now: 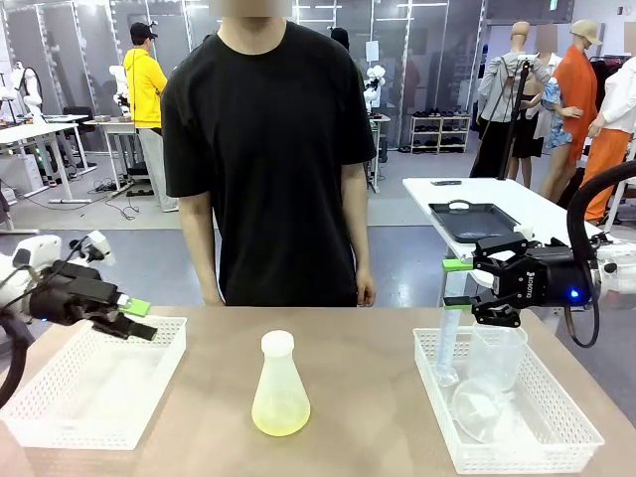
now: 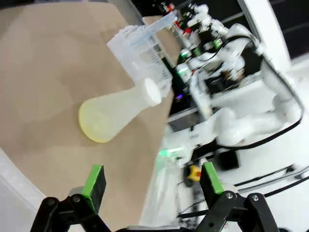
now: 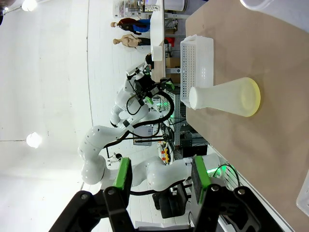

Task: Prepare the solutions needed for the experiment.
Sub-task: When the human places the Big flask in the center of the table, pick up the Big flask and place it in the left Organizing basket.

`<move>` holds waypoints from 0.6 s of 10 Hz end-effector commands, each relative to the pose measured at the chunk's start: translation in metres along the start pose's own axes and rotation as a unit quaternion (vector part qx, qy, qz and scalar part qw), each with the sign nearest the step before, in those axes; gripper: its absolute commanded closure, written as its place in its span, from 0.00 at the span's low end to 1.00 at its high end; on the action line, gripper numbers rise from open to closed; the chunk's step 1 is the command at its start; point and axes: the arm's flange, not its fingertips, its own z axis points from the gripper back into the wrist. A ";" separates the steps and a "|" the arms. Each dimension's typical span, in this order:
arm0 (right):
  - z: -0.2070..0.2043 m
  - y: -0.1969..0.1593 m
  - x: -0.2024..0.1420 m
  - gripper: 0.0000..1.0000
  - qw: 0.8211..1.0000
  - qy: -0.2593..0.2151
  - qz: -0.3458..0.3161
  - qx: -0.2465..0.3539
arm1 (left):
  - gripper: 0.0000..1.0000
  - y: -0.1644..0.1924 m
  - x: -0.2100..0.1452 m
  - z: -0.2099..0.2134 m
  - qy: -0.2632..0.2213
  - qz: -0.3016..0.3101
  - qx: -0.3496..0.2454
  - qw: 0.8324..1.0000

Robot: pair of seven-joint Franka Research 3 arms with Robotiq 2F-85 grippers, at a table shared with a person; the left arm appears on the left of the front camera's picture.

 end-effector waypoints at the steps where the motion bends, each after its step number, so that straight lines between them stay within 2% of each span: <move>1: -0.001 0.001 0.001 0.37 1.000 -0.005 0.000 0.003 | 0.00 -0.007 0.022 -0.029 0.022 -0.109 0.053 0.992; 3: -0.001 0.001 0.001 0.37 1.000 -0.005 0.000 0.003 | 0.00 -0.006 0.044 -0.060 0.050 -0.175 0.068 0.981; 4: -0.001 0.001 0.001 0.37 1.000 -0.005 0.000 0.003 | 0.00 -0.003 0.051 -0.077 0.078 -0.194 0.095 0.973; 6: -0.001 0.001 0.001 0.37 1.000 -0.005 0.000 0.003 | 0.00 -0.001 0.060 -0.096 0.112 -0.199 0.102 0.968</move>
